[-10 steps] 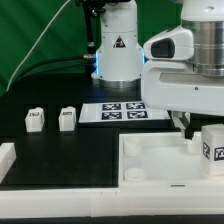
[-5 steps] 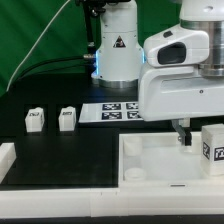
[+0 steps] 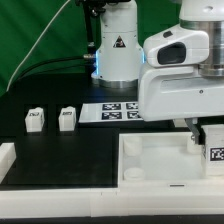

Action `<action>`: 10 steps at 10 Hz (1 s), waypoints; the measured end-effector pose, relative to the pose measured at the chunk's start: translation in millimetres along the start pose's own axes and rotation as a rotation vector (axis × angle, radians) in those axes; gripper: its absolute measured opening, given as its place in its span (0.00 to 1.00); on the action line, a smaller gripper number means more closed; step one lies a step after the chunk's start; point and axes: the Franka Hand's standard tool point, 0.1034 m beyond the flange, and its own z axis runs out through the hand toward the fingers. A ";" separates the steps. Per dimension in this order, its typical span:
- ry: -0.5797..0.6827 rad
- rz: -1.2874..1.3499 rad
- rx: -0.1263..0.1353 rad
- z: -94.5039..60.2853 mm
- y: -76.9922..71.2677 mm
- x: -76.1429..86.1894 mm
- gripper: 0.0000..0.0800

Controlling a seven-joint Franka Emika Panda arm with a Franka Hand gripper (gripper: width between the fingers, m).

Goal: Assemble one leg

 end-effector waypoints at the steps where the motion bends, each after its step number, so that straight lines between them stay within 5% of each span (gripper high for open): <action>1: 0.000 0.023 0.000 0.0 0.1 0.0 0.36; 3: 0.000 0.057 0.003 0.0 -0.5 -0.1 0.36; 10: -0.002 0.929 0.009 1.7 -3.4 -0.8 0.37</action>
Offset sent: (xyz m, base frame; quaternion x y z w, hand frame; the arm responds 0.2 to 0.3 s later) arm 0.0000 0.0000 0.0000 0.0000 0.0000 0.2667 0.9638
